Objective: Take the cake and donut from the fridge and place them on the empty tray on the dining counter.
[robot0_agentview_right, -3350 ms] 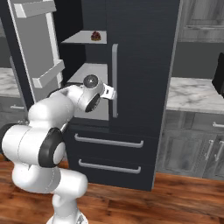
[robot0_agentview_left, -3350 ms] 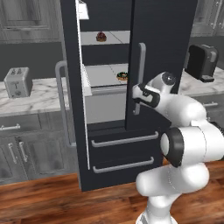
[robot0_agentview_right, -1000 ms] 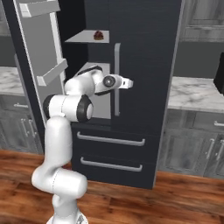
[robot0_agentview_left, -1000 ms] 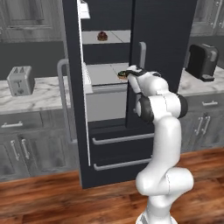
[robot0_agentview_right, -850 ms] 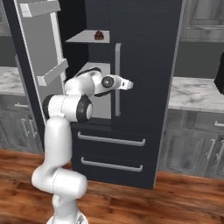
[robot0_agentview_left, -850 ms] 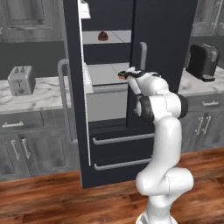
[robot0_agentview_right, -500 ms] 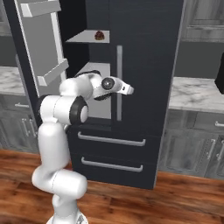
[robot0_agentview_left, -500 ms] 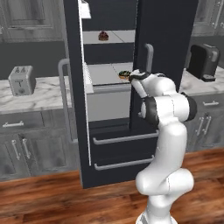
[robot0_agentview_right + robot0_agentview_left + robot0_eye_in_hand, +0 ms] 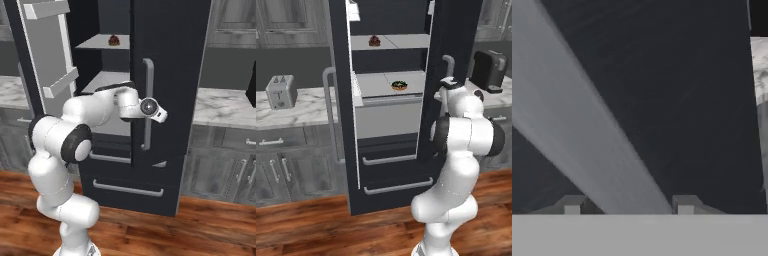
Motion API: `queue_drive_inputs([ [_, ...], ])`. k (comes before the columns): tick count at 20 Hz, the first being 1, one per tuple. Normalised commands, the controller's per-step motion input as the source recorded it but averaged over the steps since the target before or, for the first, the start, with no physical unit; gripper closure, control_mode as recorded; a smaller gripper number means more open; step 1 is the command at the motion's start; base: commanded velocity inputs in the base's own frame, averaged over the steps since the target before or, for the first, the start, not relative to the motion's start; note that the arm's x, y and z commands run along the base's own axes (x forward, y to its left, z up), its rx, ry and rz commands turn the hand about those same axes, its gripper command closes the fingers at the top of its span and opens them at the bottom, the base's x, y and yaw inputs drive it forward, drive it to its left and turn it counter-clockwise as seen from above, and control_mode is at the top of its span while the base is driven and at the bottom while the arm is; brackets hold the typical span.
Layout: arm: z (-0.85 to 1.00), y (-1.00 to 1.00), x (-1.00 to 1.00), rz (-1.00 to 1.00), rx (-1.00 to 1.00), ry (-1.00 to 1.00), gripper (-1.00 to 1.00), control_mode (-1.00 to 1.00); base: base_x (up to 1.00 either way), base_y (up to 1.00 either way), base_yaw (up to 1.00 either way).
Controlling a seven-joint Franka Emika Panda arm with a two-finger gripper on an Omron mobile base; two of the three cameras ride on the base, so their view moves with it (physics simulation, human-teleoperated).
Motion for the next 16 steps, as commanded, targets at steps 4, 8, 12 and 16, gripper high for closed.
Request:
queue_drive_inputs([
  [4,0.4,-1.0,-1.0,0.06,0.17,0.0,1.0,-1.0,0.0,0.0,0.0],
  [8,0.55,-1.0,-1.0,0.0,0.13,-0.06,1.0,-1.0,0.0,0.0,0.0],
  [12,0.98,-0.71,-1.0,-0.11,0.05,-0.1,1.0,-1.0,0.0,0.0,0.0],
  [16,0.39,0.47,-1.0,-0.29,-0.19,-0.27,1.0,-1.0,0.0,0.0,0.0],
])
